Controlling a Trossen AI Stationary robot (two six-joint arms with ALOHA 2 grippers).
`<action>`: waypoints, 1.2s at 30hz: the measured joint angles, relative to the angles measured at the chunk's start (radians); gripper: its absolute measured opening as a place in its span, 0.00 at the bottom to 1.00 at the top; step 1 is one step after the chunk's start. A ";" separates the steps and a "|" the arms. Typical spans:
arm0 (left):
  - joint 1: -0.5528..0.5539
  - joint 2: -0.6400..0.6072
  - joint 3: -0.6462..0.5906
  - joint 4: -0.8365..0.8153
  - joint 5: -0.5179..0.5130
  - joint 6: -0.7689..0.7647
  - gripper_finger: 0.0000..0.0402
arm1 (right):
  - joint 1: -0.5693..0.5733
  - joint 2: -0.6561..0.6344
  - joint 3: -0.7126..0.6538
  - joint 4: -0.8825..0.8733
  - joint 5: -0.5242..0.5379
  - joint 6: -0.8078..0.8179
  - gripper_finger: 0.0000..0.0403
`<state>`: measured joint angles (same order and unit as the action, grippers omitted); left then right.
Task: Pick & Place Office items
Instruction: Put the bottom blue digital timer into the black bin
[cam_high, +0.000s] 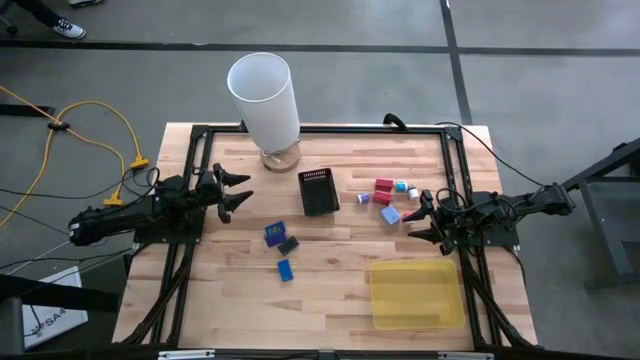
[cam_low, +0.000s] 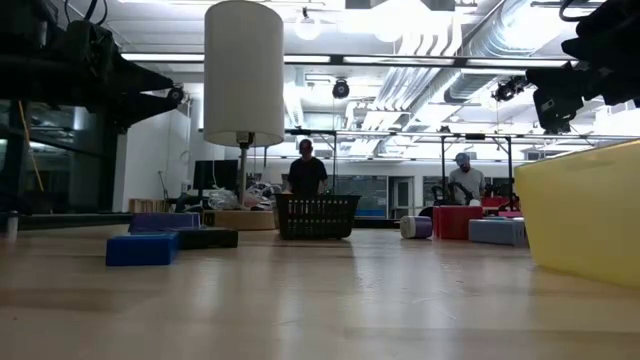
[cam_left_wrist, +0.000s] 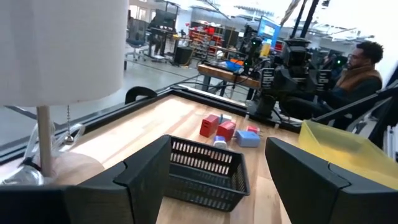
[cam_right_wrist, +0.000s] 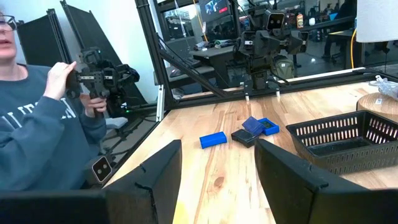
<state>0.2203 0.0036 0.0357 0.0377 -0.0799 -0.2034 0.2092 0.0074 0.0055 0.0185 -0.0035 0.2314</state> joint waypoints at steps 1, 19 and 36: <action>-0.003 0.000 0.000 0.000 0.001 0.012 0.64 | 0.000 0.000 0.000 0.000 0.000 0.000 0.47; -0.033 0.014 0.070 0.034 -0.017 0.124 0.64 | 0.000 0.000 0.000 0.000 0.000 0.000 0.47; -0.146 0.311 0.328 0.034 -0.020 0.200 0.64 | 0.000 0.000 0.000 0.000 0.000 0.000 0.47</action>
<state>0.0747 0.3143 0.3639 0.0719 -0.0999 -0.0037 0.2092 0.0076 0.0055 0.0183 -0.0034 0.2310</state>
